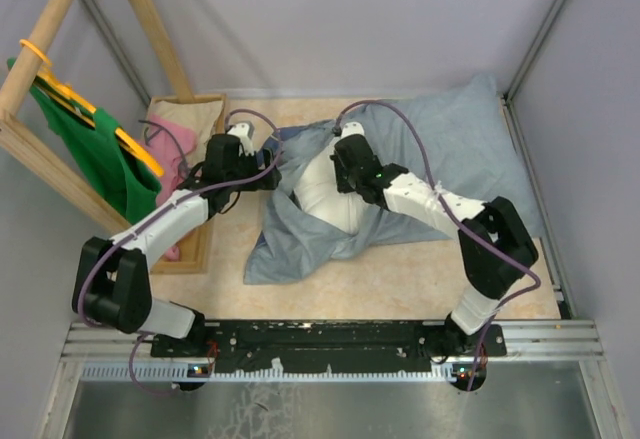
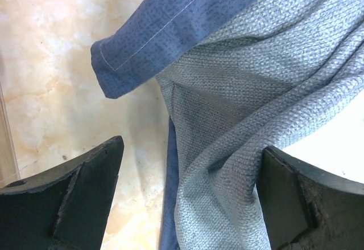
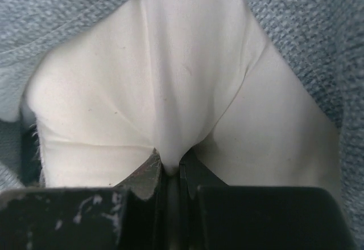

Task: Remove the pillowcase from the pillow
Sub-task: Remove the pillow from the pillowcase.

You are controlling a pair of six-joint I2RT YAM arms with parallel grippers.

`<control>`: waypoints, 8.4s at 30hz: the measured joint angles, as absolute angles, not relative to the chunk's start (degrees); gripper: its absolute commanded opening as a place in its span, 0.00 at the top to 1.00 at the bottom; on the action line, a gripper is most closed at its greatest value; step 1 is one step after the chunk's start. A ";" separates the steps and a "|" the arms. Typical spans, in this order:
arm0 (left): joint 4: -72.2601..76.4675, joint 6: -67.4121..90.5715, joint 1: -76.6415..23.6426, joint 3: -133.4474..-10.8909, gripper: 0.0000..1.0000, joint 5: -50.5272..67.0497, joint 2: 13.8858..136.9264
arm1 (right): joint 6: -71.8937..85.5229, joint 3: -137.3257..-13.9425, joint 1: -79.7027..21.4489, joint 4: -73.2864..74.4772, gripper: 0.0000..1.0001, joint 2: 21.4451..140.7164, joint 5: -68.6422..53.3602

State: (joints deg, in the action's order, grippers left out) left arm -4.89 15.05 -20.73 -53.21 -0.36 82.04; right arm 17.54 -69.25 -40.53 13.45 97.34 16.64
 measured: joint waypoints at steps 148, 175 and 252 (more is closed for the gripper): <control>15.90 49.63 -20.56 -62.85 0.00 36.36 93.97 | 44.53 -66.67 -22.37 -6.20 1.00 80.88 -2.66; 79.79 84.05 -26.59 -55.29 0.01 30.87 108.14 | 46.13 -60.20 -23.88 -16.84 1.00 78.81 3.01; -14.04 -10.22 -34.04 -69.80 1.00 13.02 77.32 | 39.44 -46.48 -4.25 -4.91 0.88 67.83 -7.84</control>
State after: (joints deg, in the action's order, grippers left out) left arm -14.04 -10.22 -34.04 -69.80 13.02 77.32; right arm 39.44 -46.48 -4.25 -4.91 67.83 -7.84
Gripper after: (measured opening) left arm 0.344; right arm 0.007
